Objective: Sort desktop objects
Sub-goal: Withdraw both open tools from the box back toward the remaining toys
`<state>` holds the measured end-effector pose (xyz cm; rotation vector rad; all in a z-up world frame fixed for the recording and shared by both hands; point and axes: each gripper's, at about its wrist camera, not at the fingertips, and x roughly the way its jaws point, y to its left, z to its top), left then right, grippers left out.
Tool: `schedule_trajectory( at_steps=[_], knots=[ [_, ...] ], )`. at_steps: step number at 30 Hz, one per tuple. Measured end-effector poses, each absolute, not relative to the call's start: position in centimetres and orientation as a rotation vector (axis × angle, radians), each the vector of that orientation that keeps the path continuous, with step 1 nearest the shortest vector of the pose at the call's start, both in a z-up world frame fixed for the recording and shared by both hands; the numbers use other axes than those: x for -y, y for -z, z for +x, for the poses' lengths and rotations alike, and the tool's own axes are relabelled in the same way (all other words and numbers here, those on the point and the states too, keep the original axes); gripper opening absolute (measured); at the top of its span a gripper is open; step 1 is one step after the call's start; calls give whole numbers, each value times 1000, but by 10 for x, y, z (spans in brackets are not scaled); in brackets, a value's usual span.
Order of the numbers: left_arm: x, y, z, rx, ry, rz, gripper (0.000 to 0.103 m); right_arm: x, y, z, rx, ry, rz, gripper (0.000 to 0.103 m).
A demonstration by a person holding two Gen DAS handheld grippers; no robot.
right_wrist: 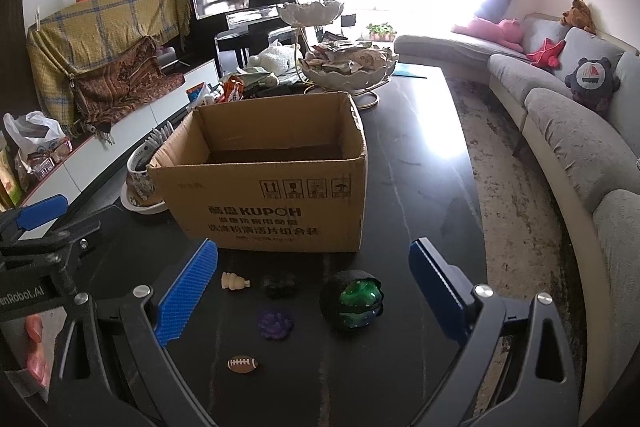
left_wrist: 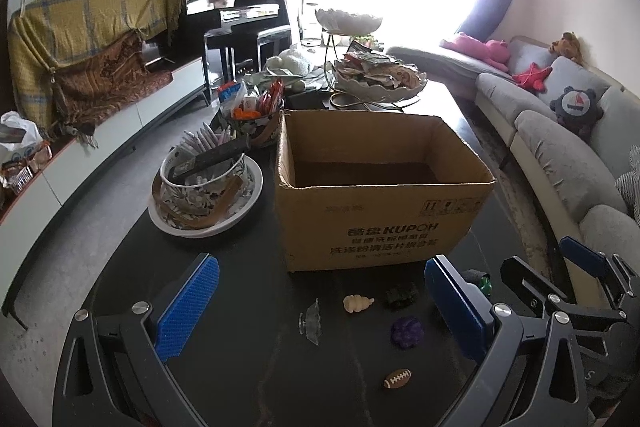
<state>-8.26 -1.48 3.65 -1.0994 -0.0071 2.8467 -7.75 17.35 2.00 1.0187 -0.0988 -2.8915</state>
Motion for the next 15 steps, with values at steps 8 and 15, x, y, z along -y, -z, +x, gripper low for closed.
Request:
schedule_trajectory(
  at_steps=[8,15],
  knots=[
    [10,-24,-86,-23,-2822,-1126,102,-174,-9,-82,93,2884,1062,93],
    [4,-20,-87,-46,-2799,-1146,102,-175,-4,-85,95,2884,1085,89]
  ],
)
